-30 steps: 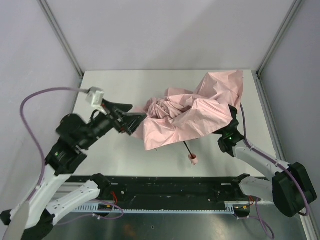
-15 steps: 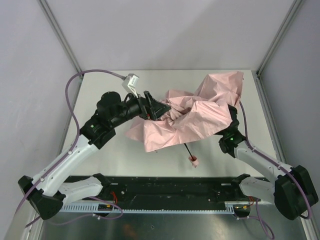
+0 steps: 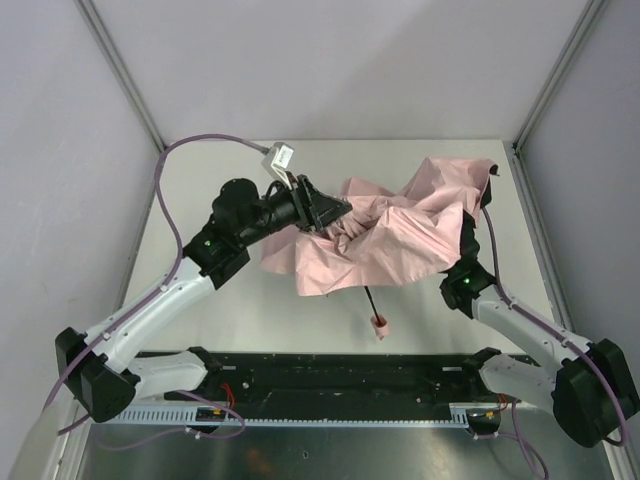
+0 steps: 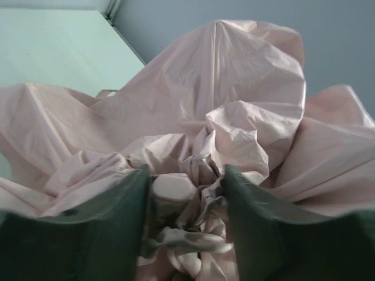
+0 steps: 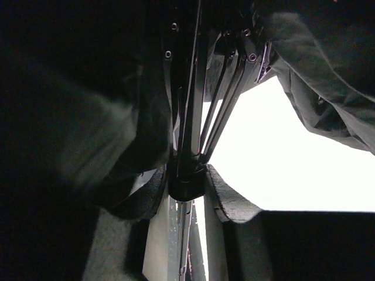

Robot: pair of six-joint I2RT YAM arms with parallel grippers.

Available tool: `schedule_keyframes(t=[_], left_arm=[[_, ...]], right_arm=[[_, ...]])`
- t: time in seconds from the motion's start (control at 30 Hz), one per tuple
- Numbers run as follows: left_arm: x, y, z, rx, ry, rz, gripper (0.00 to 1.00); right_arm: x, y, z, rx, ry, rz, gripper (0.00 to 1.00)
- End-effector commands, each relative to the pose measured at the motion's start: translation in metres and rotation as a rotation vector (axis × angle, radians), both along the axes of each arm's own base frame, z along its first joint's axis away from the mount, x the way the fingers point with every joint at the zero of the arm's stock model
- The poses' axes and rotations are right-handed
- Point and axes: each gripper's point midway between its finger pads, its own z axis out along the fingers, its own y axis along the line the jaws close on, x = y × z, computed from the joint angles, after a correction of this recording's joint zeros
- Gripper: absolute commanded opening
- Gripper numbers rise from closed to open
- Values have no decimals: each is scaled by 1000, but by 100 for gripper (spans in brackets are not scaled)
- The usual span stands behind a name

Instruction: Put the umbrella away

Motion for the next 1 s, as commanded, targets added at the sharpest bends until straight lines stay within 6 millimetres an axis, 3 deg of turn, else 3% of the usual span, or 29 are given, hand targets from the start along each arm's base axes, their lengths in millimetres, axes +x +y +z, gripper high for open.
schedule_keyframes(t=[0.0,0.07,0.13,0.27,0.33,0.43,0.6,0.7,0.8,0.97], left_arm=[[-11,-11,9,-35,-43,-87,40],[-9,-7,15,-38,-67,-78,18],[-8,0,23,-48,-93,-59,7],[-11,16,44,-79,-152,-20,1],[-11,27,53,-101,-168,20,0],[-12,45,65,-134,-175,79,0],[-13,75,80,-167,-187,183,0],[-14,92,81,-169,-215,256,0],[-7,107,74,-153,-227,346,0],[1,116,62,-141,-211,415,0]], right_arm=[[-12,2,55,106,-184,39,0],[-10,0,53,98,-158,10,0],[-2,-2,50,79,-118,-54,14],[21,-16,30,7,16,-260,60],[26,-25,16,-48,63,-339,78],[29,-40,2,-108,107,-437,95],[14,-62,-18,-212,137,-495,99],[-4,-69,-16,-221,131,-481,98],[-27,-60,12,-116,133,-416,92],[-65,-26,92,181,48,-266,82]])
